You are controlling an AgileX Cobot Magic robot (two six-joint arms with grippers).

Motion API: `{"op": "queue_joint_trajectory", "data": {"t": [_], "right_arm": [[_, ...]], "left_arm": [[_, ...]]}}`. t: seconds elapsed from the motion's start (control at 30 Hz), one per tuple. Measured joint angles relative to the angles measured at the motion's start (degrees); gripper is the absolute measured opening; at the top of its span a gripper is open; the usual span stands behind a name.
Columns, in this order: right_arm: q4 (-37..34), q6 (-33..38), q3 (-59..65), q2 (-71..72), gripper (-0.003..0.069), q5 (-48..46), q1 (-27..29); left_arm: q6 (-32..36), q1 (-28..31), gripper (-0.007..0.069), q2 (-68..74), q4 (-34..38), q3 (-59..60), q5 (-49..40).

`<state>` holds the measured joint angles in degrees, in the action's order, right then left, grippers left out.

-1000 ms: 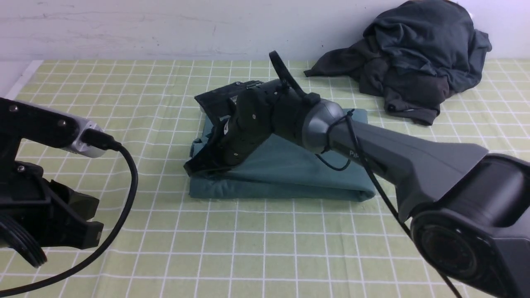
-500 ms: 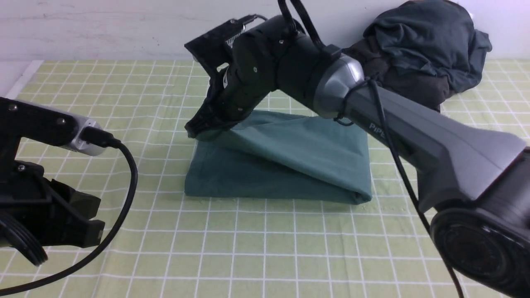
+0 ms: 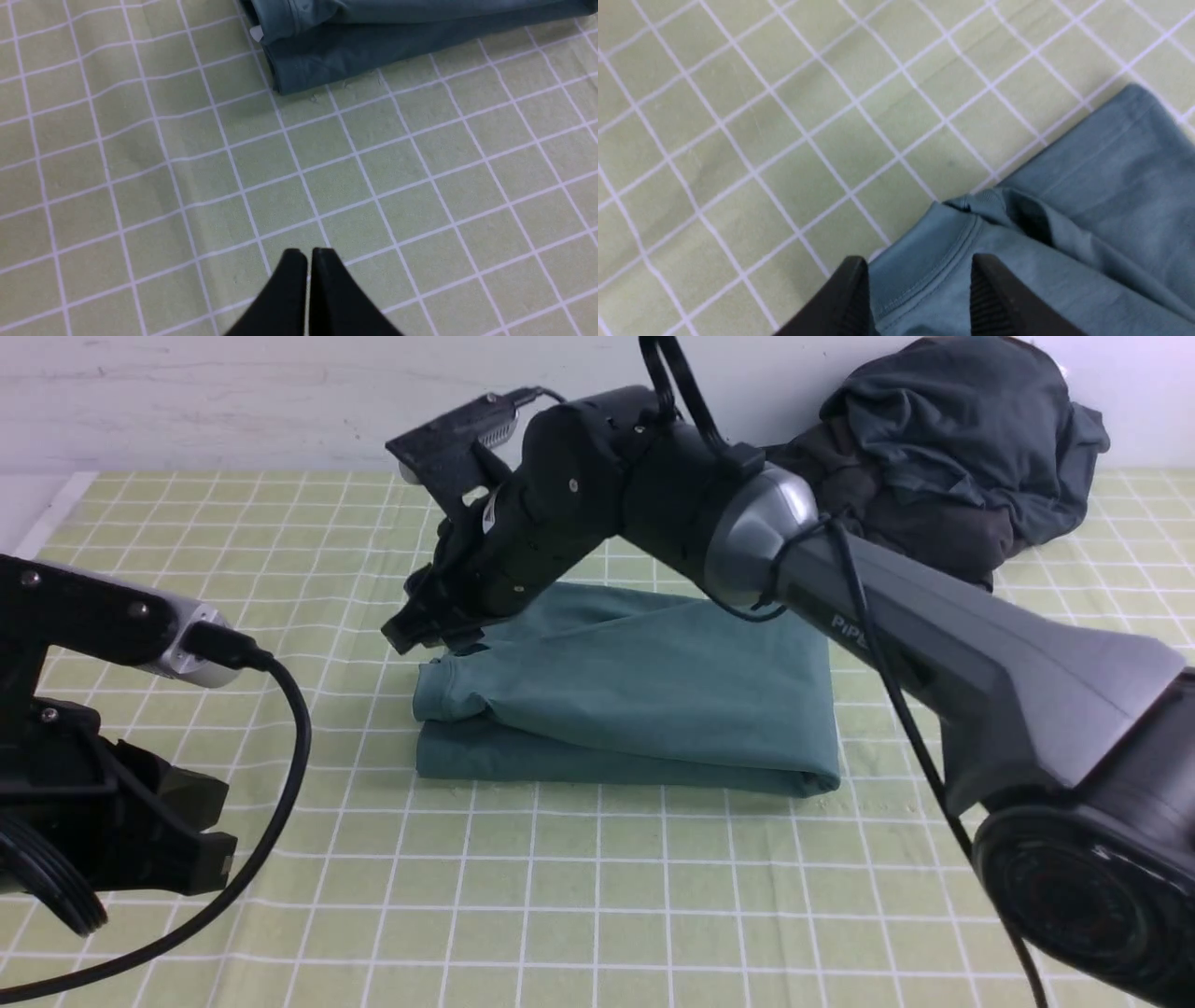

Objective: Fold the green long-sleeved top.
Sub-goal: Use the right arm to drag the right edge of the fabric to the left and folds it over the left edge

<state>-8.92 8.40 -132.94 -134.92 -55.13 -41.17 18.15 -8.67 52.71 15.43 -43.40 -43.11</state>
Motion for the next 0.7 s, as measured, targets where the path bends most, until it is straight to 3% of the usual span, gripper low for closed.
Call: {"op": "queue_joint_trajectory", "data": {"t": [0.2,0.23,0.33,0.5,0.7], "right_arm": [[-1.2,-1.0,-0.1,-4.5,0.0176,1.0,0.0],[-3.6,-1.5,0.0,-6.7,0.0123,0.9,-0.1],[-7.2,-0.9,0.4,-8.9,0.0078,0.2,-0.7],[-9.4,3.4,0.4,-5.0,0.0060,-2.8,-1.1],[-1.1,5.8,4.1,11.1,0.0059,-10.1,1.1]], "left_arm": [[0.0,0.0,-0.0001,0.0,0.0,0.0,0.2],[0.0,0.0,-0.0001,0.0,0.0,0.0,0.2],[0.0,0.0,-0.0001,0.0,0.0,0.0,0.2],[0.2,0.0,-0.0001,-0.1,0.0,0.0,0.8],[0.7,0.0,-0.0001,-5.8,0.0,0.2,2.6]]}}
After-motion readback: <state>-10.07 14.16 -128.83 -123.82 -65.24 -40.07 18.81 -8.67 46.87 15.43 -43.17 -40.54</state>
